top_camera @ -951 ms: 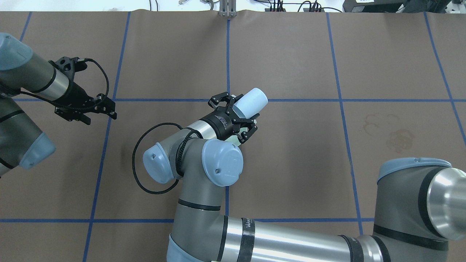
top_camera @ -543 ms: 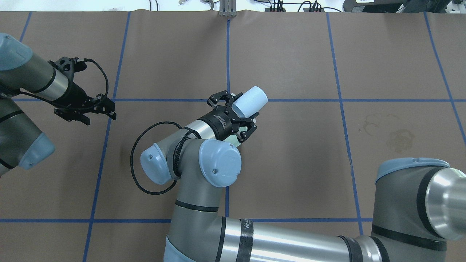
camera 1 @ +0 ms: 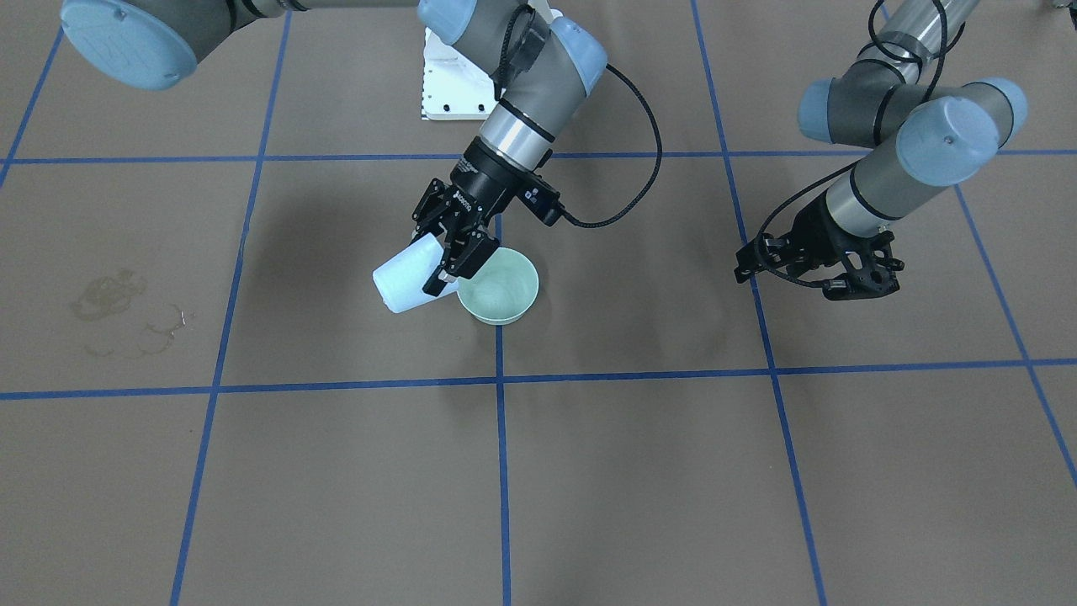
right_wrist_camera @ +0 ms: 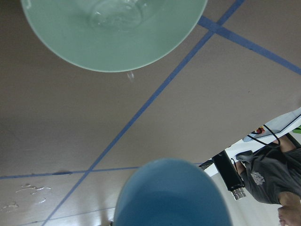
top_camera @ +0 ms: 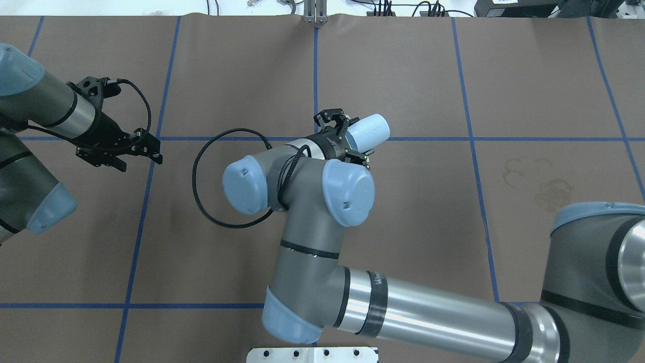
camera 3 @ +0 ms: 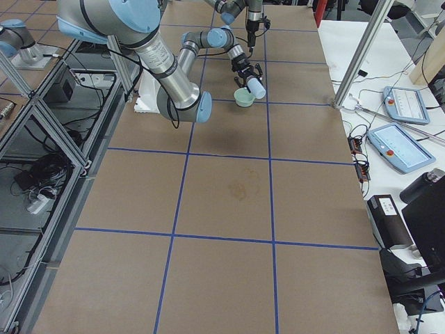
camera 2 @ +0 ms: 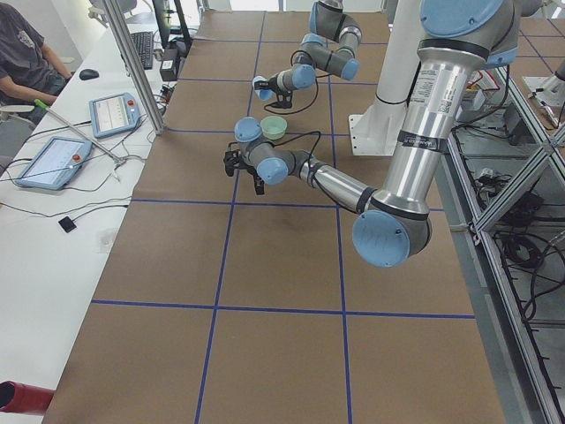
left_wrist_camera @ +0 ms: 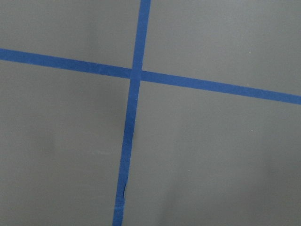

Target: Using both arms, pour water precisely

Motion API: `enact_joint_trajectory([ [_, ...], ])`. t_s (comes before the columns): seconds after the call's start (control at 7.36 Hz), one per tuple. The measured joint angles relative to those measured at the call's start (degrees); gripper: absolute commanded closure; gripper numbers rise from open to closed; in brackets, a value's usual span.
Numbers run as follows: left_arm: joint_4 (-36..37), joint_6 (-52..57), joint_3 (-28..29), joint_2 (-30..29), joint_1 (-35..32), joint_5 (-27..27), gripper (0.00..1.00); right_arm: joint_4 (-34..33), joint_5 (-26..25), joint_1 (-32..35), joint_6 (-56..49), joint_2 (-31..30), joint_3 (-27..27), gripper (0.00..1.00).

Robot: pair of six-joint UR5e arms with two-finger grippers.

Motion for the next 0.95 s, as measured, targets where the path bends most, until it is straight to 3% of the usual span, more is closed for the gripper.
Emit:
enact_joint_trajectory([
  [0.14,0.1,0.0,-0.2,-0.2,0.0,0.0,0.09,3.8,9.6,4.3,5.6,-3.5,3.6,1.0],
  [0.41,0.3,-0.1,-1.0,-0.3,0.0,0.0,0.08,9.6,26.9,13.4,13.3,-14.9,16.3,1.0],
  [0.68,0.5,-0.5,-2.0,-0.3,0.0,0.1,0.08,16.9,37.5,19.7,18.3,-26.6,25.5,1.0],
  [0.95,0.6,-0.7,-2.9,-0.2,0.0,0.2,0.08,28.4,45.8,25.5,25.1,-38.5,28.8,1.0],
])
